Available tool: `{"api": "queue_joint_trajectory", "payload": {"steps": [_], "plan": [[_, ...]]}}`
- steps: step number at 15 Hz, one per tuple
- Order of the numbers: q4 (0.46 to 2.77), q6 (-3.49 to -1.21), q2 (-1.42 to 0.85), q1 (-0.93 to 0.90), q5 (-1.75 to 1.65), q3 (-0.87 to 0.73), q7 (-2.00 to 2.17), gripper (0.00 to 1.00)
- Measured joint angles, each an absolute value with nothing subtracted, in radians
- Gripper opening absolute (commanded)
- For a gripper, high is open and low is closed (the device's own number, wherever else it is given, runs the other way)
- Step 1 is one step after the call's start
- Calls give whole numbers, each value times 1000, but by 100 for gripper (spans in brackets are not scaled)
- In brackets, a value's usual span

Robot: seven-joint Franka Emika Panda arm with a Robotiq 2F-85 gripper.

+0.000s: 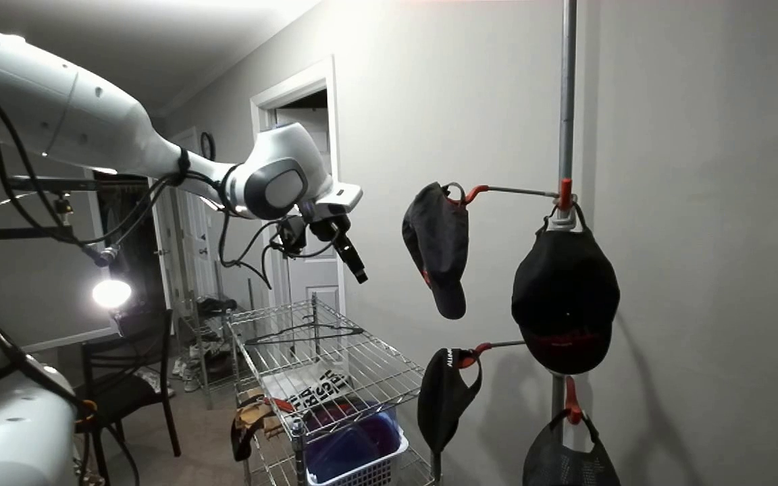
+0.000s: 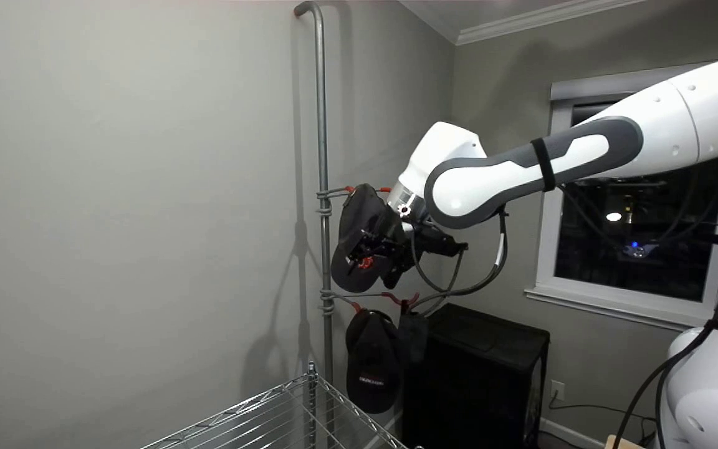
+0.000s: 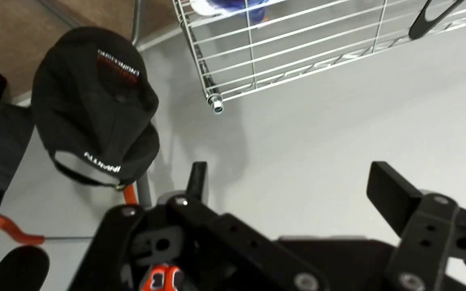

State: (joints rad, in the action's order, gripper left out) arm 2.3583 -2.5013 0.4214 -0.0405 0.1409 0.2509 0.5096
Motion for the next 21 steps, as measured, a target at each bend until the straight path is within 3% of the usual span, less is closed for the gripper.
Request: {"api": "queue_joint_trajectory", "payload": {"steps": [5, 10, 21], "plan": [[2297, -2371, 502, 90, -119, 353, 790, 100], [2254, -2264, 565, 122, -239, 360, 895, 100], [2103, -2284, 408, 174, -474, 368, 947, 100]]}}
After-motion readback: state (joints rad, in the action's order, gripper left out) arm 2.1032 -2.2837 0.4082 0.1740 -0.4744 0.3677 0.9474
